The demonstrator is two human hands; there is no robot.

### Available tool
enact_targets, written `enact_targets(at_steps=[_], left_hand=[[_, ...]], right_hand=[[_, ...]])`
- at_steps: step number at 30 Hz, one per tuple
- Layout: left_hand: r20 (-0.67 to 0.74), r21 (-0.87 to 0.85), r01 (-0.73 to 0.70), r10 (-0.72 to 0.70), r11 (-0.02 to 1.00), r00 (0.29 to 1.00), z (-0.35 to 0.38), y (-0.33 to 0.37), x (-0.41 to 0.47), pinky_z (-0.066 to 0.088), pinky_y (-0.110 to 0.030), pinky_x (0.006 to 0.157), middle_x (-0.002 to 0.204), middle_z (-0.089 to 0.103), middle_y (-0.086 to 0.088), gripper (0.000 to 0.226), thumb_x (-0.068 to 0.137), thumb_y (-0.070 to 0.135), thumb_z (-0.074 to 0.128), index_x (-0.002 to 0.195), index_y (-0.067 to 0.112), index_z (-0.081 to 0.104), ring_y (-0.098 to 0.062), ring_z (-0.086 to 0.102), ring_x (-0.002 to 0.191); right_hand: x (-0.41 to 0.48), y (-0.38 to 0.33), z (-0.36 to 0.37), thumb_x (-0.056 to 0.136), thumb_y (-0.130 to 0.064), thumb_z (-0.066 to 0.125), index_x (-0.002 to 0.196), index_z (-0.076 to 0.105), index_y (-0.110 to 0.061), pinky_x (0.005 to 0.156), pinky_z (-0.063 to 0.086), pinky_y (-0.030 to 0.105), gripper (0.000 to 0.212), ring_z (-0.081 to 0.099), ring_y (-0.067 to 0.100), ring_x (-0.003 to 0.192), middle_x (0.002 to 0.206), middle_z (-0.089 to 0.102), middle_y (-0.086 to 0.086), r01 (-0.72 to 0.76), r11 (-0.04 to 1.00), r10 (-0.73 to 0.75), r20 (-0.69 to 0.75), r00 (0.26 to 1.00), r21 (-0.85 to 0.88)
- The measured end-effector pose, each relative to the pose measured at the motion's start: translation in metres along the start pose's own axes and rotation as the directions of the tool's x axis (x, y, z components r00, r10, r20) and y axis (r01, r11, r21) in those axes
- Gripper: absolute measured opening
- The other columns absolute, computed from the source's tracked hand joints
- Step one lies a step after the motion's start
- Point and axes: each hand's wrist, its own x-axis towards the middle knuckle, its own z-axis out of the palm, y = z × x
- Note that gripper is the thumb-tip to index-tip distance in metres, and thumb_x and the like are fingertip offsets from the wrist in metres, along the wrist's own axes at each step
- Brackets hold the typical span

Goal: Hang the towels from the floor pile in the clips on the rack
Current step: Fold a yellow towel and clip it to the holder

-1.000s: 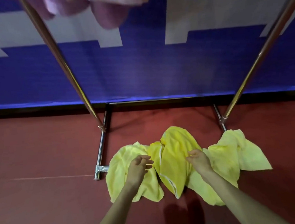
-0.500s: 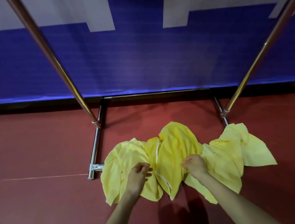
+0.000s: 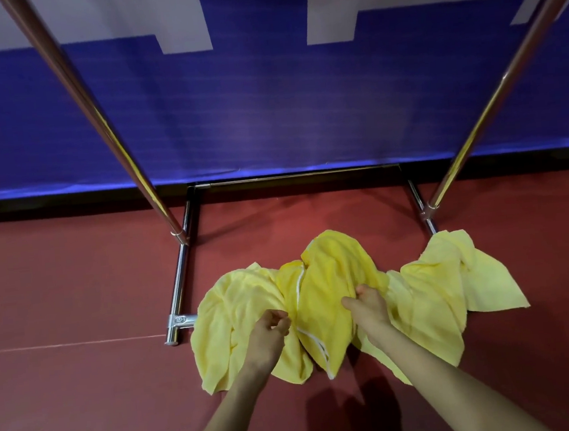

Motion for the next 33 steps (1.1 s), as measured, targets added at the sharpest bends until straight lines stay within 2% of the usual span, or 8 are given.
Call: enact_targets(at_steps=[2, 4, 8, 12, 19, 26, 29, 33], left_hand=[[0.025, 0.042, -0.003, 0.002, 0.999, 1.000, 0.002, 0.000, 0.004, 0.046, -0.032, 0.087, 0.106, 0.060, -0.003, 0.015, 0.094, 0.019, 0.054, 0.108, 0.014, 0.058, -0.016, 0.057, 0.096], [0.077, 0.029, 0.036, -0.038, 0.999, 0.996, 0.004, 0.004, 0.007, 0.045, -0.035, 0.095, 0.118, 0.058, -0.003, 0.027, 0.095, 0.027, 0.053, 0.118, 0.013, 0.053, -0.018, 0.055, 0.109], [0.231, -0.236, 0.241, -0.186, 0.942, 0.955, 0.007, 0.015, 0.010, 0.053, -0.035, 0.083, 0.119, 0.065, -0.009, 0.049, 0.091, 0.048, 0.056, 0.123, 0.012, 0.054, -0.023, 0.064, 0.108], [0.252, -0.392, 0.283, -0.194, 0.875, 0.948, 0.004, 0.025, 0.011, 0.055, -0.037, 0.078, 0.111, 0.070, -0.011, 0.043, 0.091, 0.045, 0.058, 0.115, 0.010, 0.063, -0.025, 0.066, 0.103], [0.083, -0.430, 0.056, -0.023, 0.901, 0.996, -0.010, 0.050, 0.013, 0.054, -0.042, 0.091, 0.101, 0.075, -0.012, 0.030, 0.088, 0.027, 0.066, 0.109, 0.006, 0.068, -0.027, 0.070, 0.097], [0.054, -0.157, -0.301, 0.313, 0.941, 0.948, -0.009, 0.103, -0.016, 0.053, -0.027, 0.064, 0.075, 0.071, -0.003, 0.008, 0.084, 0.003, 0.064, 0.088, 0.005, 0.070, -0.016, 0.065, 0.069], [0.082, -0.099, -0.408, 0.416, 0.908, 0.906, -0.010, 0.127, -0.041, 0.045, -0.023, 0.057, 0.061, 0.058, 0.007, 0.017, 0.080, -0.004, 0.061, 0.074, 0.011, 0.065, -0.010, 0.052, 0.059], [0.037, -0.112, -0.493, 0.500, 0.863, 0.865, -0.023, 0.179, -0.092, 0.034, -0.014, 0.052, 0.052, 0.043, 0.018, 0.033, 0.077, -0.012, 0.056, 0.059, 0.014, 0.046, 0.000, 0.038, 0.051]], right_hand=[[-0.007, -0.010, -0.001, 0.079, 0.001, 0.057, 0.069, 0.046, 0.004, 0.058, 0.038, 0.033, 0.015, 0.043, 0.019, 0.068, 0.071, 0.045, 0.006, -0.017, 0.974, 0.012, 0.023, 1.000, 0.226], [-0.014, -0.020, 0.001, 0.073, 0.003, 0.057, 0.092, 0.046, 0.020, 0.063, 0.042, 0.032, 0.028, 0.045, 0.020, 0.078, 0.083, 0.047, 0.008, -0.055, 0.912, 0.030, 0.068, 0.997, 0.407], [-0.022, -0.031, 0.006, 0.073, 0.012, 0.046, 0.107, 0.061, 0.008, 0.067, 0.053, 0.032, 0.038, 0.063, 0.029, 0.092, 0.099, 0.067, 0.015, -0.131, 0.839, -0.008, 0.253, 0.967, 0.528], [-0.029, -0.040, 0.006, 0.073, 0.019, 0.039, 0.104, 0.065, 0.005, 0.088, 0.053, 0.042, 0.043, 0.065, 0.032, 0.100, 0.099, 0.070, 0.019, -0.139, 0.834, -0.094, 0.385, 0.918, 0.534], [-0.024, -0.039, 0.001, 0.062, 0.007, 0.054, 0.111, 0.064, -0.005, 0.095, 0.046, 0.042, 0.051, 0.063, 0.028, 0.104, 0.105, 0.070, 0.013, -0.172, 0.880, -0.027, 0.407, 0.913, 0.444], [-0.033, -0.037, 0.000, 0.078, -0.017, 0.065, 0.119, 0.059, -0.021, 0.097, 0.049, 0.041, 0.042, 0.066, 0.021, 0.103, 0.109, 0.071, 0.002, -0.145, 0.950, 0.026, 0.392, 0.920, 0.277], [-0.051, -0.056, -0.007, 0.090, -0.019, 0.059, 0.111, 0.059, -0.022, 0.084, 0.053, 0.034, 0.021, 0.067, 0.018, 0.088, 0.101, 0.071, 0.001, -0.114, 0.957, 0.006, 0.373, 0.928, 0.268], [-0.090, -0.101, -0.032, 0.090, -0.024, 0.060, 0.108, 0.061, -0.024, 0.090, 0.052, 0.041, 0.019, 0.065, 0.019, 0.091, 0.099, 0.070, 0.001, 0.001, 0.973, -0.069, 0.285, 0.956, 0.232]])
